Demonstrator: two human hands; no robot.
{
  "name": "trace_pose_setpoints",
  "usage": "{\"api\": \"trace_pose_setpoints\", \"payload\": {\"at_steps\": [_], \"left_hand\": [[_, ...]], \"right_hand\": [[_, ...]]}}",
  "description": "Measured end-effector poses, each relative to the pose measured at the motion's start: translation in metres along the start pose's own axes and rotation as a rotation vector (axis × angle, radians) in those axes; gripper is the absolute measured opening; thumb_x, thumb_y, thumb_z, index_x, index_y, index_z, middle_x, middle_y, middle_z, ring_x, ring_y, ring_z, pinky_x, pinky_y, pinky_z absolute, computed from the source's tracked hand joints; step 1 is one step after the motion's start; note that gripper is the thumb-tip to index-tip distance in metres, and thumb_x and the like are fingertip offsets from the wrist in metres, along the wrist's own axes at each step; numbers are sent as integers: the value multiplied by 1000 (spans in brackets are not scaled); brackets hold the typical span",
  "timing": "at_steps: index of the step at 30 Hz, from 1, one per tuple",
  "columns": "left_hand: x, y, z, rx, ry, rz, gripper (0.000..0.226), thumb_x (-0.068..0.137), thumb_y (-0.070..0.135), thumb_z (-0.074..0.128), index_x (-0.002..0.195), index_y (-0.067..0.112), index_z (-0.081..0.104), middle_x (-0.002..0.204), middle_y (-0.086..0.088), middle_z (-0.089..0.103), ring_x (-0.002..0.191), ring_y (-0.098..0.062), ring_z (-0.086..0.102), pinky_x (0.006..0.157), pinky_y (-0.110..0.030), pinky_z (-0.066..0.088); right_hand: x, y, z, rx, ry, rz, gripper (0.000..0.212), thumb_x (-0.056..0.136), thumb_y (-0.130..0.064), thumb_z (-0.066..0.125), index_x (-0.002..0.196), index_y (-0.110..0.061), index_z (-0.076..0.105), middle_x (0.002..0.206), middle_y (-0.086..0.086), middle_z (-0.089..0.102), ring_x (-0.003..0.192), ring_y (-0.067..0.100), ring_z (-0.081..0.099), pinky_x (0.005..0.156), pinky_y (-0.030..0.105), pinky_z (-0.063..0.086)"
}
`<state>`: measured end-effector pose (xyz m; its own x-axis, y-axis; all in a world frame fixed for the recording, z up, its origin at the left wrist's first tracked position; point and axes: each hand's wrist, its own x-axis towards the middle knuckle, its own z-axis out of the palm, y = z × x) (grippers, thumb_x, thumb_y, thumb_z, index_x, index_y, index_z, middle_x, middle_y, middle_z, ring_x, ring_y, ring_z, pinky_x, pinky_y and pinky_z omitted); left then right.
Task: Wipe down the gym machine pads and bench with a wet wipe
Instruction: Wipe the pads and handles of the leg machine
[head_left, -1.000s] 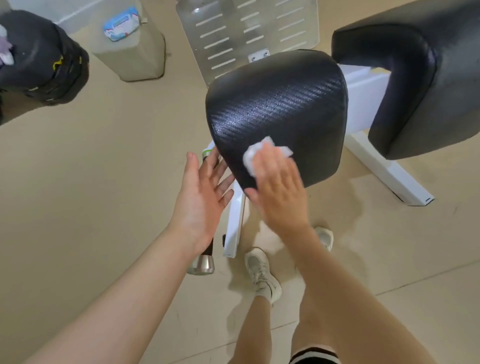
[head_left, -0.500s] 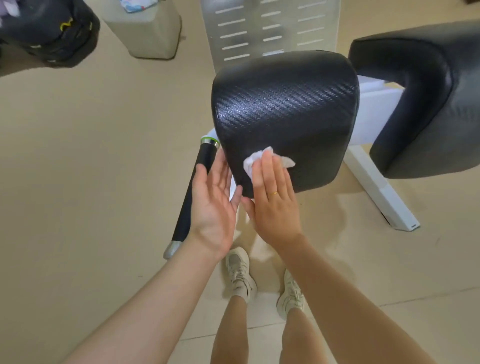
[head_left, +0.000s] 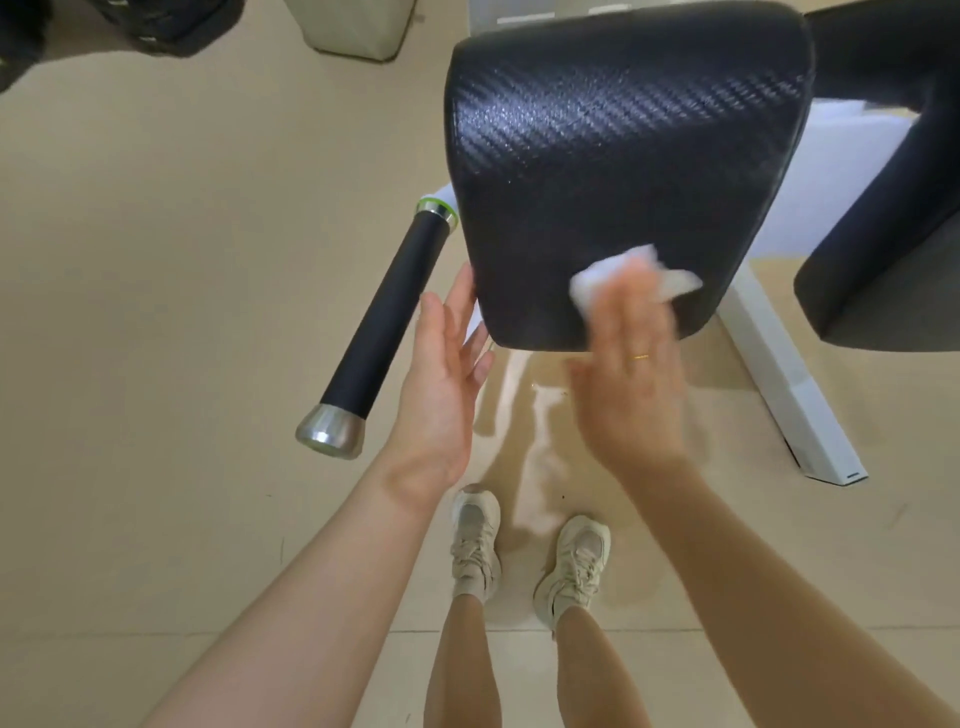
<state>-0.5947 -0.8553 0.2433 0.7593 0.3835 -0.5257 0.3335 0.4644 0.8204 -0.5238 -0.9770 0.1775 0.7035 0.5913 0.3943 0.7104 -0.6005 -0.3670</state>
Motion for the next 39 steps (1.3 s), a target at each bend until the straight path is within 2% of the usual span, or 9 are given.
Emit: {"api": "trace_pose_setpoints", "payload": {"at_steps": [8,16,20,23,26,28,30,33,39], "left_hand": [[3,1,-4,-2,19,-45,62,93,57,1,138,37,38,139,18,47,132,-11,40,116,-38,19],[-1,16,-2,-1,-11,-110,59,94,59,4,141,38,33,148,18,32,138,-16,31,116,-34,19],[-1,14,-3,-8,-55,-77,60,95,54,4,140,32,36,142,16,44,130,-11,43,113,-31,27],[-1,16,-13,37,-63,-110,63,96,53,5,137,24,43,134,9,54,123,-9,51,111,-32,31],[-2,17,-16,121,-78,-136,61,95,54,4,140,30,38,141,16,45,131,-10,41,114,-34,23],[-4,16,-12,174,-57,-127,57,95,54,2,142,37,31,144,23,37,134,-8,35,115,-33,18],[-5,12,-7,187,-38,-105,56,95,54,2,143,40,26,147,24,32,134,-8,34,115,-32,18],[-5,8,-6,160,-34,-99,57,94,55,2,144,39,24,148,23,30,135,-9,34,113,-31,20],[-3,15,-9,108,-40,-134,60,94,57,3,141,36,32,144,21,38,133,-10,37,112,-30,22]], "right_hand": [[-13,-29,33,-93,-64,-149,55,92,-25,44,138,-2,27,148,9,28,135,22,25,113,33,18],[-13,-9,5,14,60,478,53,97,-13,33,143,3,10,153,20,9,141,29,5,116,21,-2],[7,-74,19,200,-30,475,46,99,-20,34,142,-24,17,132,-14,32,115,-10,38,102,10,27],[0,-107,47,179,32,362,55,100,-15,31,147,-7,2,145,10,22,143,8,9,116,20,11],[-7,-87,54,270,108,458,52,97,-13,36,142,-15,9,149,7,21,143,9,1,116,28,16],[-5,-69,35,414,76,701,59,98,-15,35,144,-29,1,154,2,13,141,5,1,115,23,12],[-6,-52,23,455,121,883,62,98,-12,31,147,-19,-6,157,3,-6,137,-3,-7,111,6,0],[-3,-40,22,510,238,963,59,99,-10,29,145,-2,-7,155,11,-12,131,-9,-6,100,-4,-2],[-8,-77,25,631,158,924,58,98,-4,31,147,-5,0,153,-1,-14,130,-20,-13,101,-4,9]]}}
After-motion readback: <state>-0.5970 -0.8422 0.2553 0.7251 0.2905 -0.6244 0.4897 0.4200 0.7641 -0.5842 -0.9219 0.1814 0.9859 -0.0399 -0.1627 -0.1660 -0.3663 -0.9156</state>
